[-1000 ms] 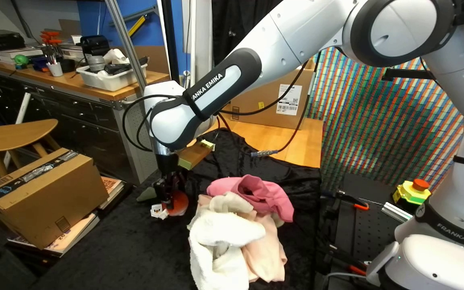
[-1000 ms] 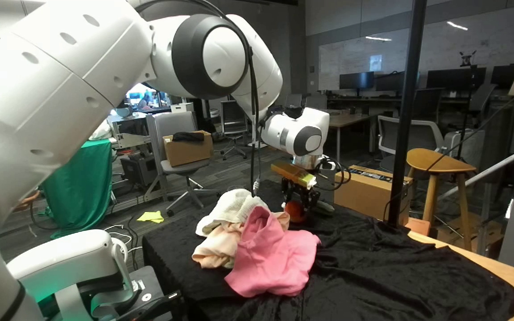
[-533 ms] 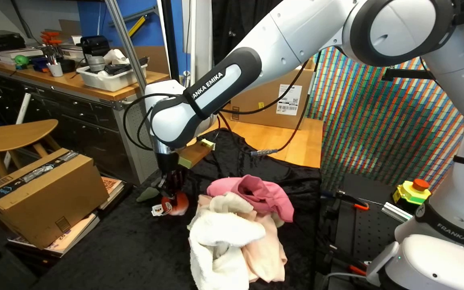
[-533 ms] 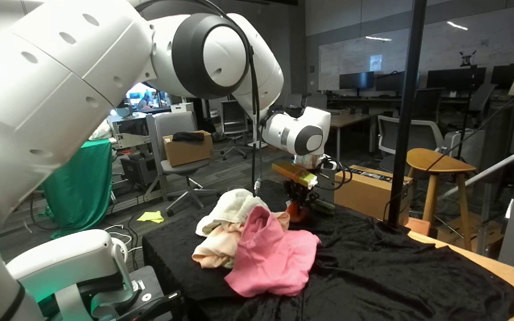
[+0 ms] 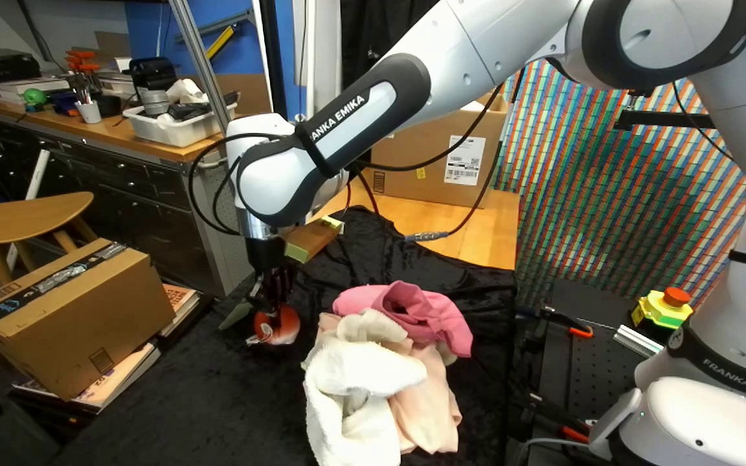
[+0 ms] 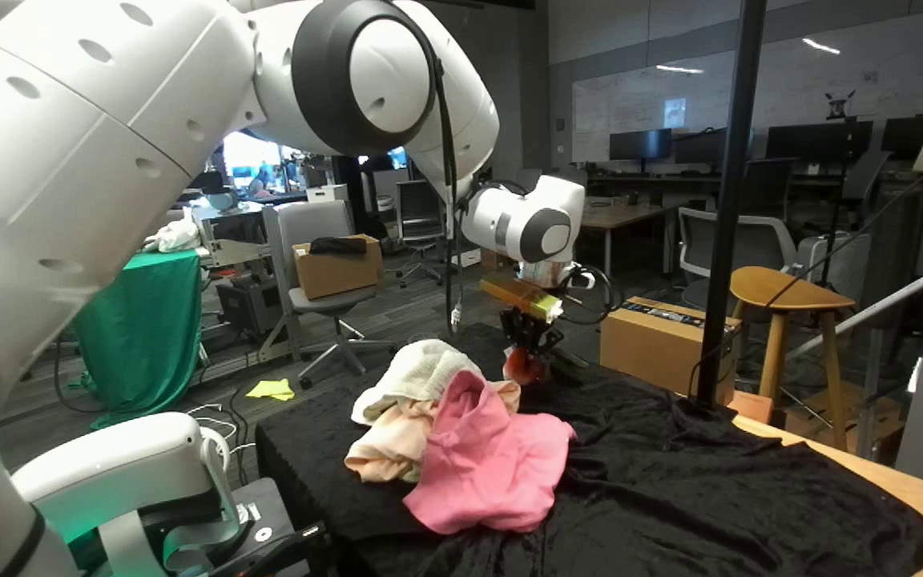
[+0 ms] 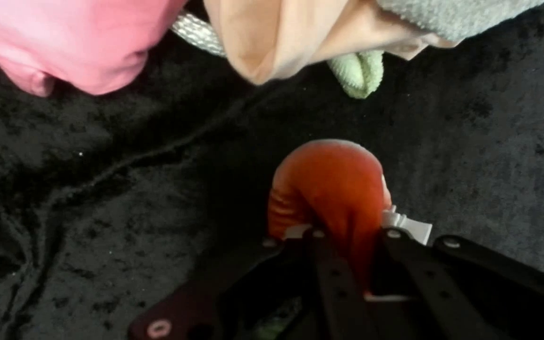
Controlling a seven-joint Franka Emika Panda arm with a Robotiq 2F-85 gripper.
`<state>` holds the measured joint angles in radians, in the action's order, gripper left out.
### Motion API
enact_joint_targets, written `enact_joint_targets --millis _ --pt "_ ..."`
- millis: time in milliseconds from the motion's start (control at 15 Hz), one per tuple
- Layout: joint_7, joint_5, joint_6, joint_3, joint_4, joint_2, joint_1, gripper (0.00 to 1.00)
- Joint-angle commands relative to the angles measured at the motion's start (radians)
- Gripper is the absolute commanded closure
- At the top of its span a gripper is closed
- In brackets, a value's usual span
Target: Stack up all the objects on the table
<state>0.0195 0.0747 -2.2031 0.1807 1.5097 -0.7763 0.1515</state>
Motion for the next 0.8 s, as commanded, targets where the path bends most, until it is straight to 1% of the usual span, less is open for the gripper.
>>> enact_joint_targets --millis 0,400,733 --pt "0.044 0.038 0.016 0.027 0.174 0.178 -0.023 0.88" --pt "0.124 0.100 0.000 0.044 0.484 0.491 -0.052 0.88" --pt "0.190 0.168 -0.026 0.026 0.727 0.738 -0.053 0.89"
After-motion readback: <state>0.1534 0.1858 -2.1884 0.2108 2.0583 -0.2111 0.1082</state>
